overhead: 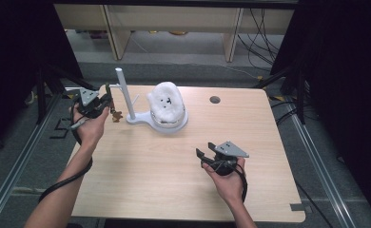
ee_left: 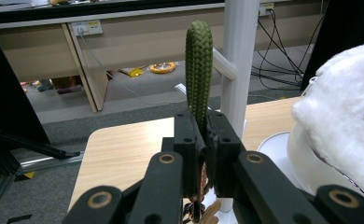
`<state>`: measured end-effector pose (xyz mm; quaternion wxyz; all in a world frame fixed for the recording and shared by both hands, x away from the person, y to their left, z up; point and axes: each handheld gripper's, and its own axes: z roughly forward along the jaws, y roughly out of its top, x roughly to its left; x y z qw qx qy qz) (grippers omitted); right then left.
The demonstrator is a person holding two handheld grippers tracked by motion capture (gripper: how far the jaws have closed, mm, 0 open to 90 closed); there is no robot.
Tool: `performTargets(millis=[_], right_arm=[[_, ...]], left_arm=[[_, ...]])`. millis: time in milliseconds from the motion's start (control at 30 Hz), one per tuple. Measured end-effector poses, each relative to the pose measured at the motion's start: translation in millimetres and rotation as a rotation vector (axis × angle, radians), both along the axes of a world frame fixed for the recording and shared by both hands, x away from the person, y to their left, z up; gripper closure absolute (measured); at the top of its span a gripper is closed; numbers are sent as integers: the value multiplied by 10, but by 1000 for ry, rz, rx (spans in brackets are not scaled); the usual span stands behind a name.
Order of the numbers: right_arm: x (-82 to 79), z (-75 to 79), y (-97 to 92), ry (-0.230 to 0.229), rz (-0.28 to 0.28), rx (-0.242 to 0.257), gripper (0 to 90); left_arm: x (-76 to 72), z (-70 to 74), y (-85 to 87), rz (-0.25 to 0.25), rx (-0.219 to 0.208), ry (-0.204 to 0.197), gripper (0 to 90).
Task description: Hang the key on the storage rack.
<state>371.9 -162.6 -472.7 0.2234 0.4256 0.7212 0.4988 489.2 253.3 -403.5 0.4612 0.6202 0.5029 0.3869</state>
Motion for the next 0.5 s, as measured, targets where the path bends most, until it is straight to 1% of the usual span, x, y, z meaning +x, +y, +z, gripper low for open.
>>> performTargets(millis=[33,100,133,367,433,467,500], right_arm=[[1,-3,-1,3,2,2,457],[3,-17,11,9,6,26,457],[16,-20,3,-10,17,10,457],[19,-24,6,-14,22,15,457],[12,-21,8,0,12,17,456],[-1,-20,13,19,1,30,456],[2,-19,13,14,4,25,456]], left_arm=[[2,5,-3,1,1,-1,837],[5,13,-11,1,12,-1,836],[9,14,-18,1,12,-1,836],[25,19,-44,0,30,3,835],[30,17,-54,0,34,4,835],[33,16,-58,0,36,6,835],[36,15,-63,-1,38,6,835]])
